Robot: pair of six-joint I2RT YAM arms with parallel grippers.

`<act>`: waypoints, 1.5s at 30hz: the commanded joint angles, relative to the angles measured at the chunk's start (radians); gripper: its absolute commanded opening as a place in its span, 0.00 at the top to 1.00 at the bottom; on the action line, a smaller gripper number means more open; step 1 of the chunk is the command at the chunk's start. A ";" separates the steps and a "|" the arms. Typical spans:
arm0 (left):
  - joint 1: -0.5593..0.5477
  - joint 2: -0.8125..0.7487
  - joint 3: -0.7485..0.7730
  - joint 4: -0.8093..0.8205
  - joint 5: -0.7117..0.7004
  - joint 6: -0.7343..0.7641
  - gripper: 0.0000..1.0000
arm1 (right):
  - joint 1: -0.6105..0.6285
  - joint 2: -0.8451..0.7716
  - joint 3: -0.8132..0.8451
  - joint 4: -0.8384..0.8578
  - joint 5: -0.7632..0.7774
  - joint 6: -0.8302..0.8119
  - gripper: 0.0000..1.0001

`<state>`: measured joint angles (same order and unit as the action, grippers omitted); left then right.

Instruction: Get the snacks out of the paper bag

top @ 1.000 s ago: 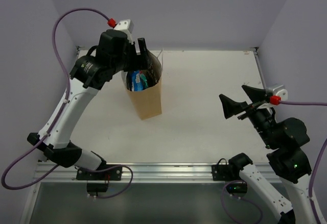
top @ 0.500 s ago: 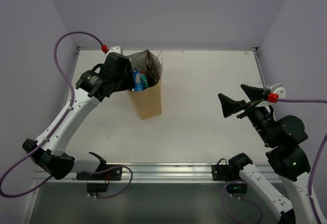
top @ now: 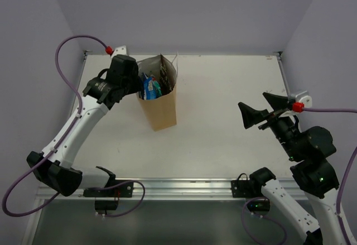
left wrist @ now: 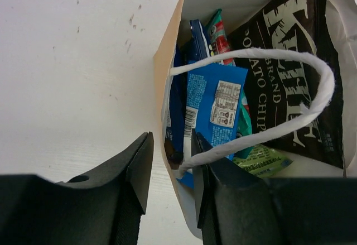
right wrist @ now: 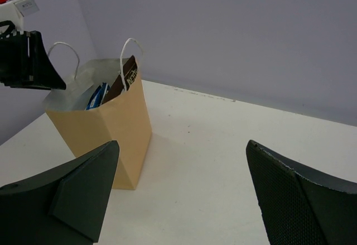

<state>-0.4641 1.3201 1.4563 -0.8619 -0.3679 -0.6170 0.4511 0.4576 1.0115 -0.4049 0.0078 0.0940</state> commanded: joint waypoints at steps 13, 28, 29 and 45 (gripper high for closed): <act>0.058 0.031 0.016 0.086 0.052 0.092 1.00 | 0.000 -0.002 0.036 -0.023 -0.084 -0.017 0.01; 0.058 0.004 0.101 0.422 0.317 0.772 1.00 | 0.000 0.240 0.179 -0.066 -0.370 0.036 0.01; 0.058 0.005 0.102 0.428 0.337 0.816 1.00 | 0.001 0.260 0.188 -0.060 -0.382 0.053 0.01; -0.041 -0.107 -0.177 0.460 0.512 0.870 1.00 | 0.294 0.699 0.326 0.061 -0.151 0.275 0.01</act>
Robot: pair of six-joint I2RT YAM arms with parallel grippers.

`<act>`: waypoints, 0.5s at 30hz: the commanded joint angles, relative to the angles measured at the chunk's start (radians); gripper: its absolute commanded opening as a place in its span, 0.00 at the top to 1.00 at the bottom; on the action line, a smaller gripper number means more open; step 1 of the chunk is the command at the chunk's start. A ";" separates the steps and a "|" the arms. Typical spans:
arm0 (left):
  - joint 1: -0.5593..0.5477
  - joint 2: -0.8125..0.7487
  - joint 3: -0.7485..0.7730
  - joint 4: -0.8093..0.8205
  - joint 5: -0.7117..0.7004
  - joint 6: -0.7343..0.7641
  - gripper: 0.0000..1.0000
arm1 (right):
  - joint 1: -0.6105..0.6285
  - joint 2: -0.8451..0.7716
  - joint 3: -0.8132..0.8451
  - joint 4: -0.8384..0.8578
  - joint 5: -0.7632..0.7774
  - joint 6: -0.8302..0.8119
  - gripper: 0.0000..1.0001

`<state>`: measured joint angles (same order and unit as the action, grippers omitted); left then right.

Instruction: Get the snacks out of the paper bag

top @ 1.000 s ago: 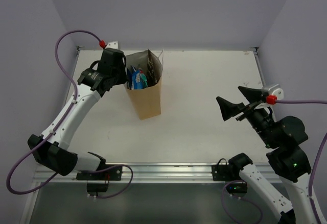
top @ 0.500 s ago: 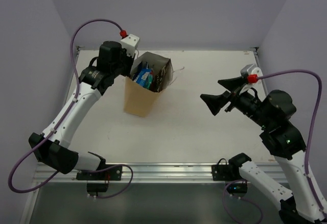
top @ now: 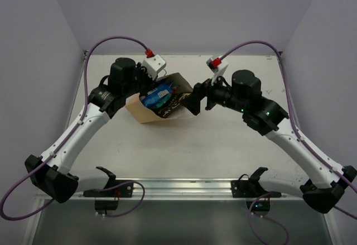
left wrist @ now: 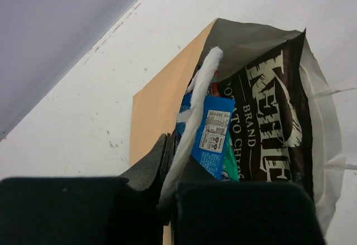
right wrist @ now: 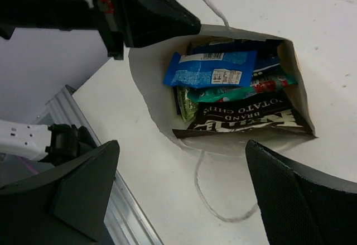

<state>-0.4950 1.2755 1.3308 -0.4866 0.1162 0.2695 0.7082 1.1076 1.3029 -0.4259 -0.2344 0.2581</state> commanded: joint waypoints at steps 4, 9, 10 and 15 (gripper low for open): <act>-0.056 -0.135 -0.137 0.086 0.037 -0.056 1.00 | 0.083 0.121 -0.002 0.163 0.176 0.258 0.06; -0.071 -0.176 -0.156 0.097 0.020 -0.113 1.00 | 0.086 0.189 -0.082 0.275 0.196 0.365 0.17; -0.071 -0.176 -0.154 0.100 0.019 -0.127 1.00 | 0.089 0.202 -0.099 0.295 0.202 0.389 0.19; -0.076 -0.169 -0.133 0.124 0.011 -0.226 1.00 | 0.091 0.236 -0.207 0.395 0.216 0.452 0.27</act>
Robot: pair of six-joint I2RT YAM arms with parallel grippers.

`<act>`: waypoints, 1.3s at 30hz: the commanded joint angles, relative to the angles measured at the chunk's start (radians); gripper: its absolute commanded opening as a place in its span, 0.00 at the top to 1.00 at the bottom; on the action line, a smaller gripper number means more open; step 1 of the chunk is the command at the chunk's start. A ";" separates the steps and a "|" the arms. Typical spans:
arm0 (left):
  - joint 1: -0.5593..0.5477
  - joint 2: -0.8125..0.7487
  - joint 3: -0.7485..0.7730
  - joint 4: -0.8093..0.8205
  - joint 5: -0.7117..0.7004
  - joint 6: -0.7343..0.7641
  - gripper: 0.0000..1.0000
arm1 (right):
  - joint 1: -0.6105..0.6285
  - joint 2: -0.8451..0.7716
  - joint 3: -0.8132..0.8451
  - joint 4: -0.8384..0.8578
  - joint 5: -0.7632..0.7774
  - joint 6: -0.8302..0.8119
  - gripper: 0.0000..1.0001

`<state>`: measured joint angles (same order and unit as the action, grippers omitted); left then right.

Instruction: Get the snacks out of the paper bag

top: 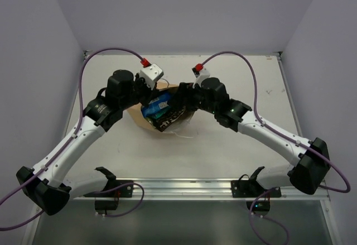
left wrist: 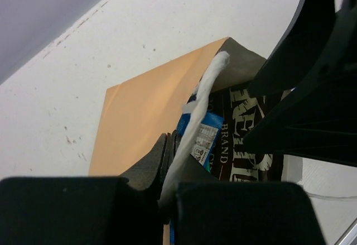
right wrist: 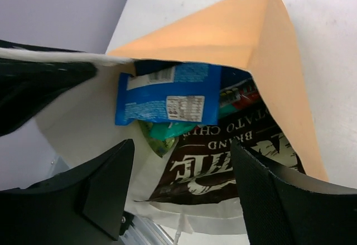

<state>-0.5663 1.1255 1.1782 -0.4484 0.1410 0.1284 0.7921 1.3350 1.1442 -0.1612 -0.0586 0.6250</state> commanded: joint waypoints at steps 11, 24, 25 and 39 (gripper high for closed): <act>-0.009 -0.015 -0.046 0.143 -0.030 -0.168 1.00 | 0.007 0.058 -0.213 0.388 0.080 0.177 0.34; -0.014 -0.019 -0.049 0.145 -0.040 -0.174 1.00 | 0.007 0.199 -0.159 0.511 0.042 0.216 0.53; -0.014 -0.021 -0.049 0.143 -0.044 -0.168 1.00 | 0.007 0.201 -0.156 0.508 0.037 0.211 0.58; -0.014 -0.053 -0.083 0.106 -0.067 -0.007 1.00 | -0.051 -0.174 -0.187 0.227 0.003 0.079 1.00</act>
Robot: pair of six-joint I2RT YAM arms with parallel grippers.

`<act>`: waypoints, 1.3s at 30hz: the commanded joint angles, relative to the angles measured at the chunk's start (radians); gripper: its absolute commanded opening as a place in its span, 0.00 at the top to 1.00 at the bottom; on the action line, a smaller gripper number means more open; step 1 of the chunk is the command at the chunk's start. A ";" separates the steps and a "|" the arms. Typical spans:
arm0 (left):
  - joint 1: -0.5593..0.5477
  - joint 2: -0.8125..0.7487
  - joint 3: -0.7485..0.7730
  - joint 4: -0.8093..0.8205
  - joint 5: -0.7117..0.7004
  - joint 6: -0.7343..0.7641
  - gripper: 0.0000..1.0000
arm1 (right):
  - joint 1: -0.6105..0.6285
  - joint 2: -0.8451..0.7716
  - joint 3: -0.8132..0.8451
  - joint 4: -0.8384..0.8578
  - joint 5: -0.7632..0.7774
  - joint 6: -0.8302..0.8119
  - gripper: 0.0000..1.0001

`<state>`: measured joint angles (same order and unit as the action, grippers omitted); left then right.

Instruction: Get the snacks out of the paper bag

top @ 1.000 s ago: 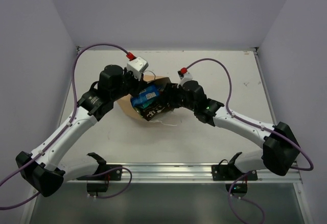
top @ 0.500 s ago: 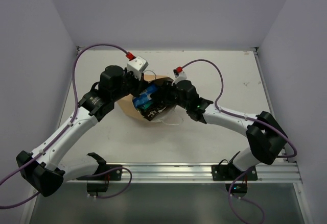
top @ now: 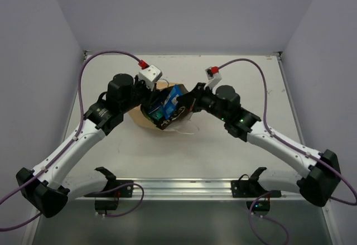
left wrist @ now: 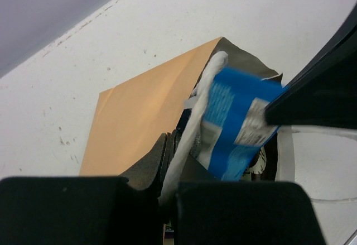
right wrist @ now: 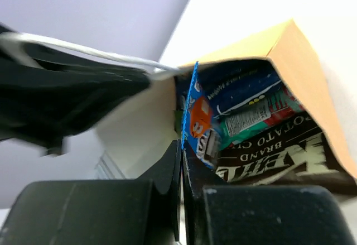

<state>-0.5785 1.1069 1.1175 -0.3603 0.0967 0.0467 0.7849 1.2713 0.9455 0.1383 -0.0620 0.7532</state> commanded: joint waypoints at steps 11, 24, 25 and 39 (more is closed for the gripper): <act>0.000 -0.085 -0.100 0.055 0.024 0.188 1.00 | -0.449 -0.539 -0.200 -0.279 0.033 -0.124 1.00; -0.003 -0.027 -0.064 0.017 0.225 0.182 1.00 | -0.526 -0.302 -0.324 0.082 -0.200 -0.023 1.00; -0.003 -0.022 -0.070 0.018 0.230 0.167 1.00 | -0.527 -0.282 -0.335 0.083 -0.179 -0.026 1.00; -0.009 0.048 -0.082 0.103 0.202 0.022 1.00 | -0.394 -0.417 -0.220 -0.239 -0.062 -0.354 0.27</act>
<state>-0.5858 1.1484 1.0359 -0.3161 0.3321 0.1226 0.3016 0.8978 0.6113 -0.0906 -0.0933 0.5430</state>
